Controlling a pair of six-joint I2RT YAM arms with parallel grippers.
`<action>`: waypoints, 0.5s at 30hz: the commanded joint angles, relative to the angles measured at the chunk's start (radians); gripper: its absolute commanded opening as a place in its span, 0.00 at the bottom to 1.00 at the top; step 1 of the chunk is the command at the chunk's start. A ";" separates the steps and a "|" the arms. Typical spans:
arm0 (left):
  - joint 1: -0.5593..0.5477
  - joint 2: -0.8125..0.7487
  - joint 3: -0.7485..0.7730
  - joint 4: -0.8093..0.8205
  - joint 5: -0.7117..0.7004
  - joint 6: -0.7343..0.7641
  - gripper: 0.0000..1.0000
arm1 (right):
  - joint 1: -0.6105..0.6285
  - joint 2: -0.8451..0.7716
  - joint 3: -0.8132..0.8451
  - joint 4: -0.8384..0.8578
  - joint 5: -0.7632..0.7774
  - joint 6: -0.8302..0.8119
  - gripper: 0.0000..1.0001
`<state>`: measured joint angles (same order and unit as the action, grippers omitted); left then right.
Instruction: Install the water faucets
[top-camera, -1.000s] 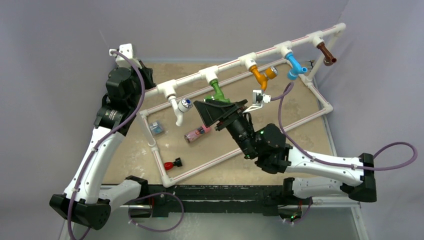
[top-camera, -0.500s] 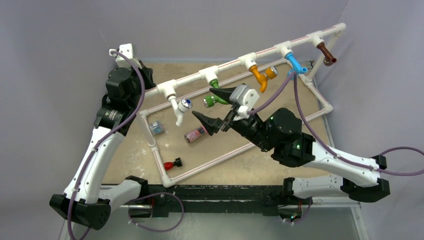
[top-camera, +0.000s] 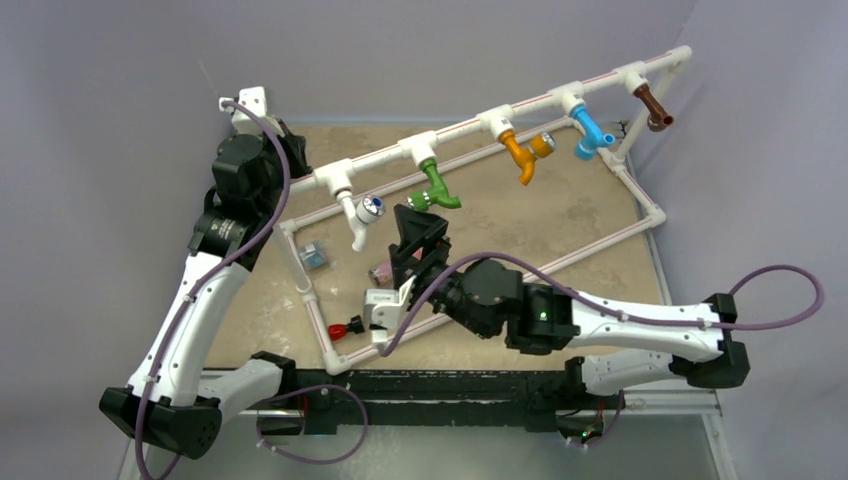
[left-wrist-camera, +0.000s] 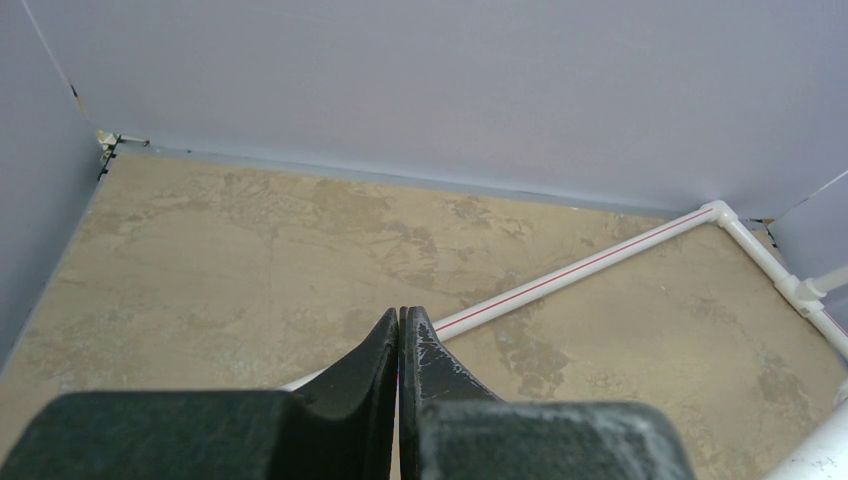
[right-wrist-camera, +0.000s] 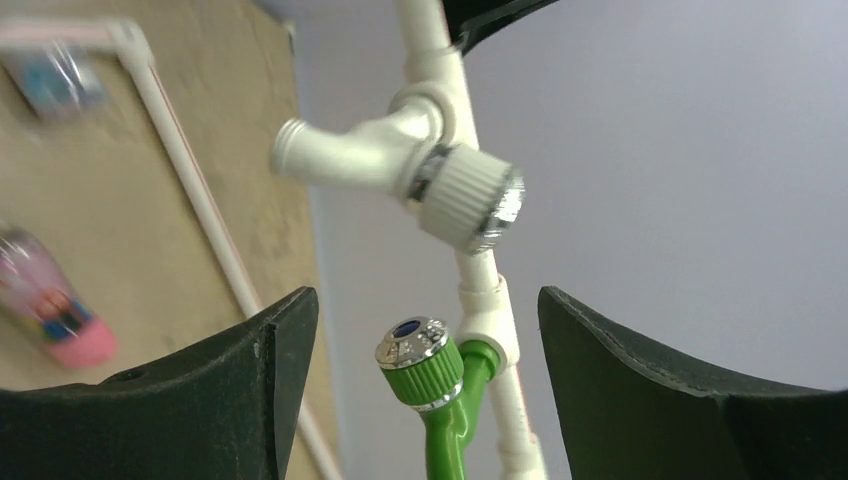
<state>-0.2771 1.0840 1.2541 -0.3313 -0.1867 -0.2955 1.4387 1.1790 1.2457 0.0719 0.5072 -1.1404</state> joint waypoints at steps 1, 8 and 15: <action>-0.042 0.056 -0.061 -0.261 0.068 0.072 0.00 | 0.011 0.019 -0.057 0.162 0.172 -0.382 0.82; -0.053 0.068 -0.058 -0.261 0.047 0.078 0.00 | 0.052 0.064 -0.085 0.257 0.254 -0.541 0.81; -0.061 0.067 -0.053 -0.266 0.030 0.083 0.00 | 0.075 0.124 -0.014 0.275 0.286 -0.604 0.80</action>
<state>-0.2905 1.0908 1.2594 -0.3325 -0.2203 -0.2867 1.4990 1.2861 1.1549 0.2783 0.7506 -1.6470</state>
